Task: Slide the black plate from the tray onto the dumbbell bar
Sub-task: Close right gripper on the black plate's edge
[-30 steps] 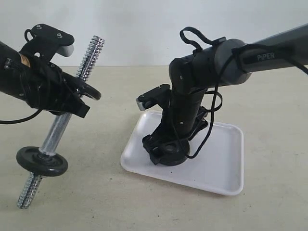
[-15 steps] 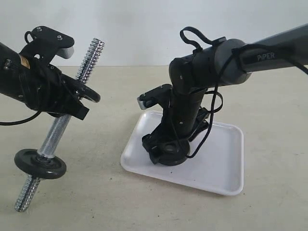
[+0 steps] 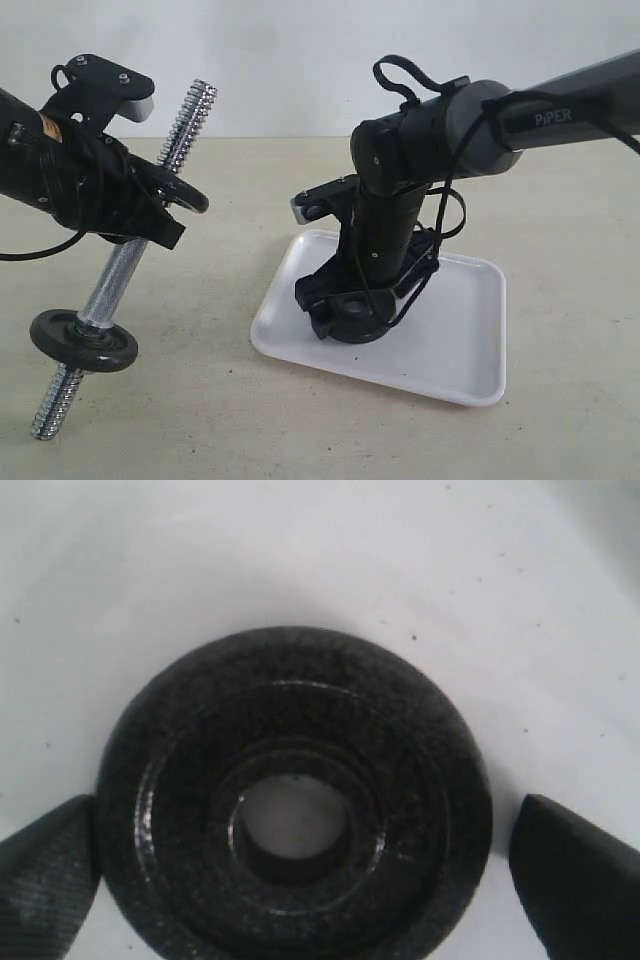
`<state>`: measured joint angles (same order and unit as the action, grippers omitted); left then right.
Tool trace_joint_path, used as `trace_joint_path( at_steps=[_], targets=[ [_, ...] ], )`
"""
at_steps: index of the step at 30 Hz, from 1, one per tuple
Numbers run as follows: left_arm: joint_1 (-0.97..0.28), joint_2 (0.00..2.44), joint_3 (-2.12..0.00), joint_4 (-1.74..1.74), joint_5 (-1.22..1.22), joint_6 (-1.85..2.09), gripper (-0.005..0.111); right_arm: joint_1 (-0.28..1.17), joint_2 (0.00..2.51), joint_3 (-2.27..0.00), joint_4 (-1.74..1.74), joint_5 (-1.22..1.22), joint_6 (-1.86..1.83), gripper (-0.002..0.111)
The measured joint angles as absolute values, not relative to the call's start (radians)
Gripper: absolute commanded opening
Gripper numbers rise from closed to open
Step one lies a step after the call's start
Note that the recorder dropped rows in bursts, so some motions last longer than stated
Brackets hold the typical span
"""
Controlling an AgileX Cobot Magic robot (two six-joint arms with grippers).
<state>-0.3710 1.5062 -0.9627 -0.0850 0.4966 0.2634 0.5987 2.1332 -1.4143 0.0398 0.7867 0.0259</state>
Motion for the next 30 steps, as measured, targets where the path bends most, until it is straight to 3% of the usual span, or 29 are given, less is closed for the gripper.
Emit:
trace_joint_path(
  at_steps=[4,7,10,16,30],
  targets=[
    [-0.371,1.506,-0.963,-0.085,0.497,0.263,0.004,0.599,2.133,-1.414,0.038,0.789,0.045,0.104],
    [-0.371,1.506,-0.963,-0.085,0.497,0.263,0.004,0.599,2.133,-1.414,0.038,0.791,0.056,0.095],
    [-0.371,1.506,-0.963,-0.085,0.497,0.263,0.004,0.599,2.133,-1.414,0.034,0.796,0.062,0.072],
    [-0.371,1.506,-0.963,-0.085,0.497,0.263,0.004,0.599,2.131,-1.414,0.032,0.798,0.064,0.003],
    [-0.371,1.506,-0.963,-0.085,0.497,0.263,0.004,0.599,2.131,-1.414,-0.017,0.804,0.075,0.000]
  ],
)
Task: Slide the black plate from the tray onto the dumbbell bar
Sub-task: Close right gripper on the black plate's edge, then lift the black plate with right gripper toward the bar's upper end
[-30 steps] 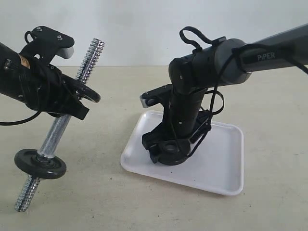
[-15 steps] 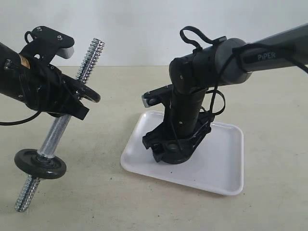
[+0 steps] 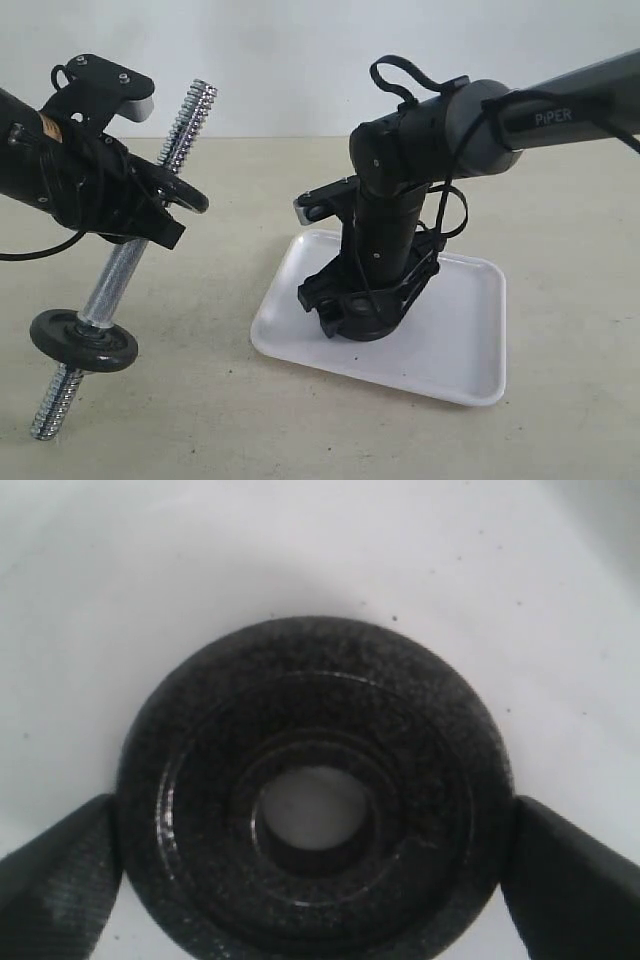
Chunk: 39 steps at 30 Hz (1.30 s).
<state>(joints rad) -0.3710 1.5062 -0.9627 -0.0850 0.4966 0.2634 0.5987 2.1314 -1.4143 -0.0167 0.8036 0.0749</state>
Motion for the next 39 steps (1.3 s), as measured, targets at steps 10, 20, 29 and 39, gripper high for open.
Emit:
trace_joint_path(
  at_steps=[10,20,29,39],
  targets=[
    [-0.371,1.506,-0.963,-0.085,0.497,0.263,0.004,0.599,2.131,-1.414,-0.034,0.804,0.028,0.000],
    [-0.371,1.506,-0.963,-0.085,0.497,0.263,0.004,0.599,2.131,-1.414,-0.045,0.795,0.008,0.000],
    [-0.371,1.506,-0.963,-0.085,0.497,0.264,0.004,0.599,2.096,-1.404,-0.148,0.810,-0.024,0.000],
    [-0.371,1.506,-0.963,-0.085,0.498,0.266,0.004,0.591,2.037,-1.393,-0.211,0.882,-0.032,0.000]
  ],
)
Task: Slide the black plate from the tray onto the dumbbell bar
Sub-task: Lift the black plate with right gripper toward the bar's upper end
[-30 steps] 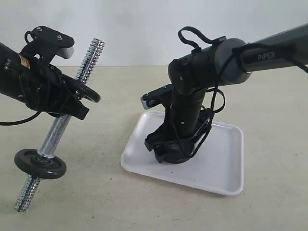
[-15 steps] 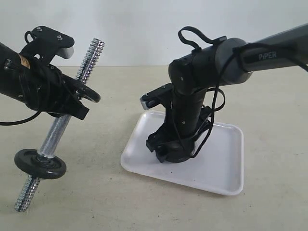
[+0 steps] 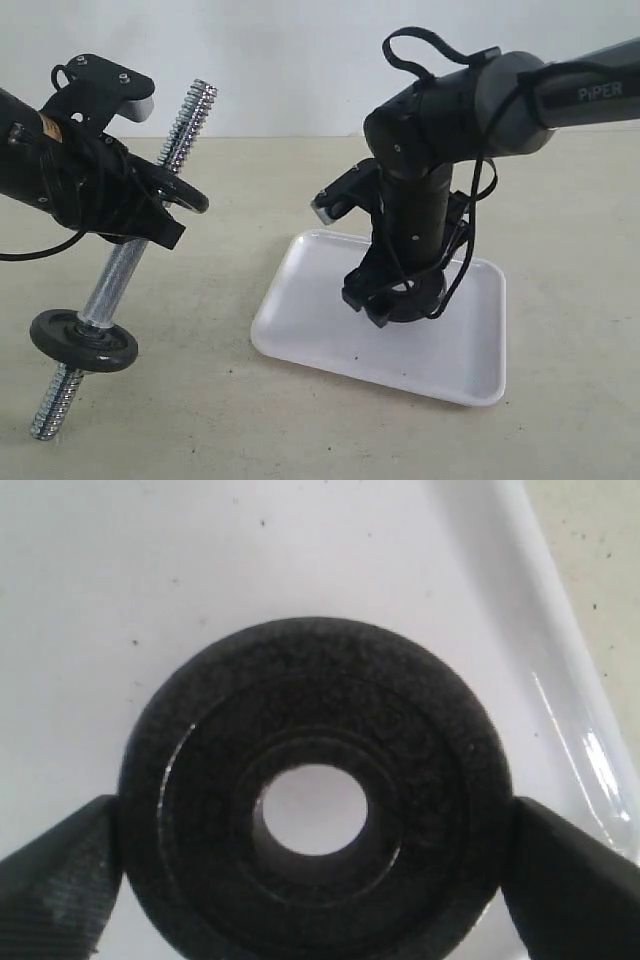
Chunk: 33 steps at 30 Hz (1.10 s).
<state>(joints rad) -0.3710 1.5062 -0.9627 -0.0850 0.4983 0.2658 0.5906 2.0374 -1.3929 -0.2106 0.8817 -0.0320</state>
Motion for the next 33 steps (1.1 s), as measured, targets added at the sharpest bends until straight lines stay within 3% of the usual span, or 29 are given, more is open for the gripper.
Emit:
trace_joint_path(
  at_steps=[19,28,33],
  targets=[
    [-0.371,1.506,-0.963,-0.087,0.498,0.272,0.004,0.559,1.861,-1.393,-0.181,0.892,-0.107,0.000],
    [-0.371,1.506,-0.963,-0.089,0.500,0.276,0.004,0.360,1.750,-1.393,0.242,0.933,-0.449,0.000],
    [-0.371,1.506,-0.963,-0.089,0.500,0.276,0.004,0.339,1.750,-1.393,0.364,0.978,-0.610,0.000]
  ],
)
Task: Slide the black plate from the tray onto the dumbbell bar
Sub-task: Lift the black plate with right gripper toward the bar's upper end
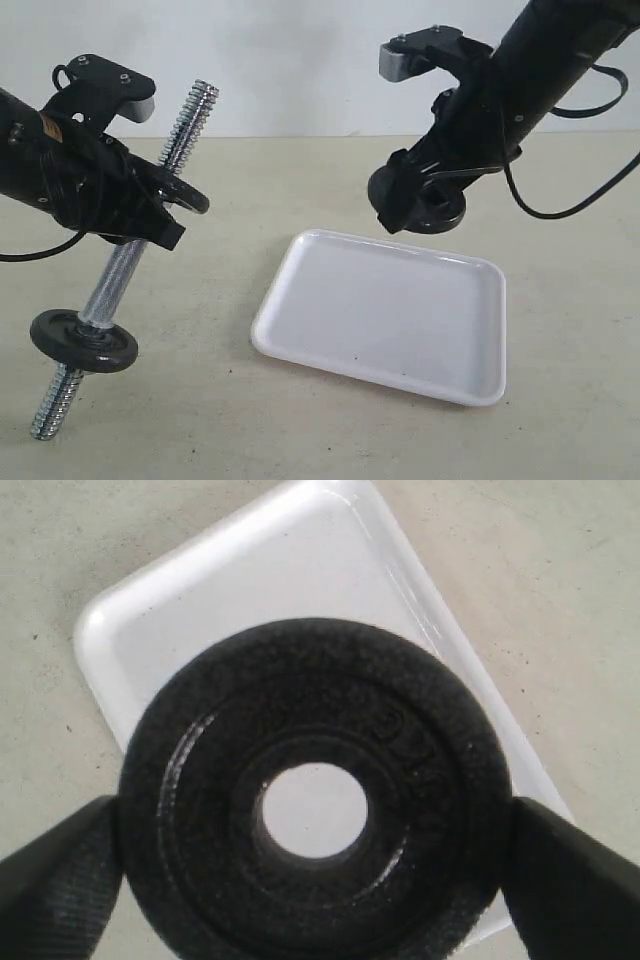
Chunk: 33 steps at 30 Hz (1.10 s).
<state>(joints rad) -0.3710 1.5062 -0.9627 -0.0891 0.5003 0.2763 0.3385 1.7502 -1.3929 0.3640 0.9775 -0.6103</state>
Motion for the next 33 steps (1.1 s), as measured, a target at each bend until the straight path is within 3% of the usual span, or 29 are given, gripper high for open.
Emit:
trace_joint_path(
  at_steps=[22,33],
  targets=[
    [-0.371,1.506,-0.961,-0.089,0.518,0.308,0.004,0.330,1.750,-1.393,0.615,1.215,-1.199,0.000],
    [-0.371,1.506,-0.959,-0.089,0.523,0.350,0.004,0.138,1.750,-1.393,0.947,1.210,-1.403,0.000]
  ],
)
